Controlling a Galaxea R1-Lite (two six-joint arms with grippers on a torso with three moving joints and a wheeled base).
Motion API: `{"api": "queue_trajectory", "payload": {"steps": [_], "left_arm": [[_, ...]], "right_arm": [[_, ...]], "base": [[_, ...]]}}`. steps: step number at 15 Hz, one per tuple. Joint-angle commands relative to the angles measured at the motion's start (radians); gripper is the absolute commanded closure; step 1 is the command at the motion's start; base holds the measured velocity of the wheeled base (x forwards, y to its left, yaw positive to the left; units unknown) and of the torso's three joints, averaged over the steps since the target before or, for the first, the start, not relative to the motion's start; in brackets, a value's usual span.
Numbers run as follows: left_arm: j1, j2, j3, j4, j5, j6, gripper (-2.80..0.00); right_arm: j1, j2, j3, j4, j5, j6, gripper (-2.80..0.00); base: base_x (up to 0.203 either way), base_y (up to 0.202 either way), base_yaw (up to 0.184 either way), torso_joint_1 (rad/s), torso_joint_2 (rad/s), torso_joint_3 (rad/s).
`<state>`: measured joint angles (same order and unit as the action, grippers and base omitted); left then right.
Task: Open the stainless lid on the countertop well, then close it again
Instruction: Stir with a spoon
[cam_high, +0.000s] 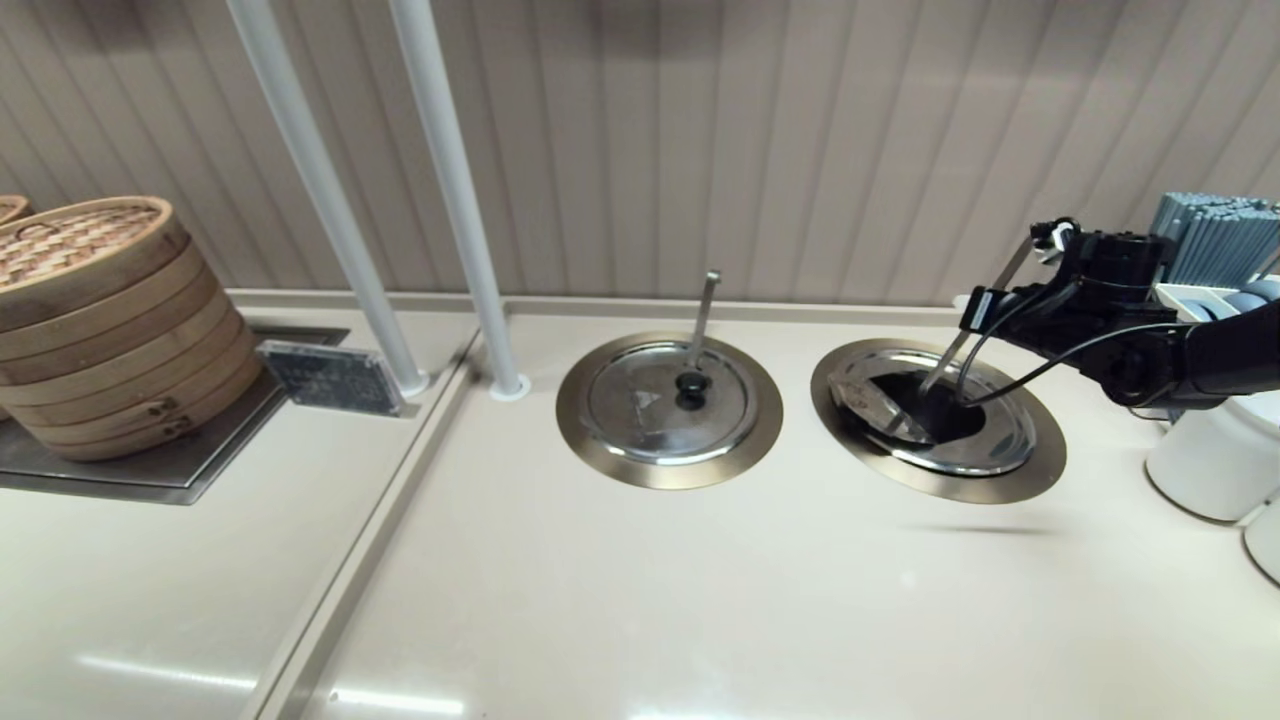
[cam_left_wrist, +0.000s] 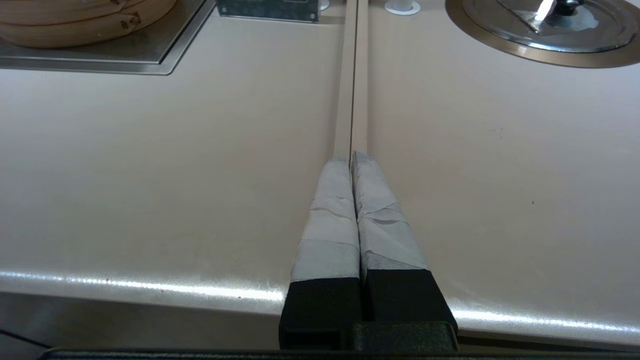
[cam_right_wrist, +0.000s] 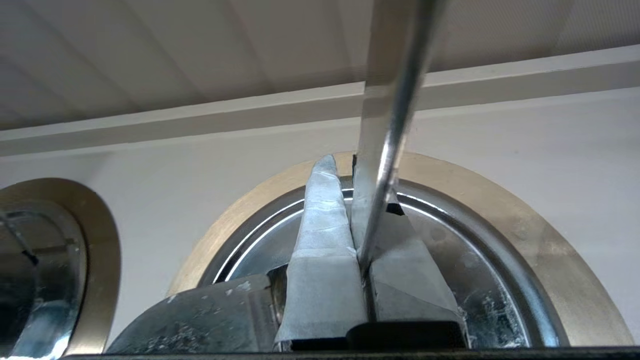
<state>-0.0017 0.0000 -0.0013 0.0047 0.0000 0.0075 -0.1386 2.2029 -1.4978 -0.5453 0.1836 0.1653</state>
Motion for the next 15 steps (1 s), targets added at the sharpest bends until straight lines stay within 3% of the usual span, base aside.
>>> {"api": "queue_trajectory", "payload": {"steps": [1, 6, 8, 9, 12, 15], "left_arm": [[0.000, 0.000, 0.000, 0.000, 0.000, 0.000, 0.00], [0.000, 0.000, 0.000, 0.000, 0.000, 0.000, 0.00], [0.000, 0.000, 0.000, 0.000, 0.000, 0.000, 0.00], [0.000, 0.000, 0.001, 0.000, 0.000, 0.000, 0.00], [0.000, 0.000, 0.000, 0.000, 0.000, 0.000, 0.00], [0.000, 0.000, 0.000, 0.000, 0.000, 0.000, 0.00]], "right_arm": [[0.022, -0.069, 0.043, -0.003, 0.004, -0.004, 0.00], [0.016, -0.112, 0.121, 0.086, 0.011, -0.222, 0.00], [-0.027, -0.095, 0.119, 0.149, 0.002, -0.353, 0.00], [-0.034, -0.077, 0.111, 0.156, -0.017, -0.363, 0.00], [-0.032, -0.010, 0.055, 0.087, -0.099, -0.336, 0.00], [0.024, -0.001, 0.024, 0.039, -0.099, -0.117, 0.00]], "base": [[0.000, 0.000, 0.000, 0.000, 0.00, 0.000], [0.000, 0.000, 0.000, 0.000, 0.00, 0.000], [0.000, 0.000, 0.000, 0.000, 0.00, 0.000], [0.000, 0.000, 0.000, 0.000, 0.00, 0.000], [0.000, 0.000, 0.000, 0.000, 0.00, 0.000], [0.000, 0.000, 0.000, 0.000, 0.00, 0.000]]}}
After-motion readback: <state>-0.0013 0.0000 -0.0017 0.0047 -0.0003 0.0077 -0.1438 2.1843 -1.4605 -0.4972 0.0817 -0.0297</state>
